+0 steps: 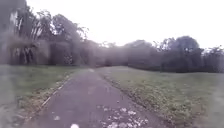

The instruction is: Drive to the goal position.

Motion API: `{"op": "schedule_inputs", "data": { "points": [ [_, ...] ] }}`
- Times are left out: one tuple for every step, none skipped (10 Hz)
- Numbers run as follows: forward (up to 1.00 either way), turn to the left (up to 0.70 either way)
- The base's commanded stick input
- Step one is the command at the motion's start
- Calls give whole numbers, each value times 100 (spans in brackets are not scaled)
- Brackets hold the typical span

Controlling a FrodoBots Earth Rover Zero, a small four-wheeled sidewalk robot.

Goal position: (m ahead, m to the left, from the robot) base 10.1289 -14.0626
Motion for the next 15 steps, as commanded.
{"op": "schedule_inputs", "data": {
  "points": [
    [85, -34],
    [85, -34],
    [85, -34],
    [85, -34],
    [85, -34],
    [85, -34],
    [85, -34],
    [85, -34],
    [85, -34],
    [85, -34],
    [85, -34],
    [85, -34],
    [85, -34],
    [85, -34],
    [85, -34]
  ]
}}
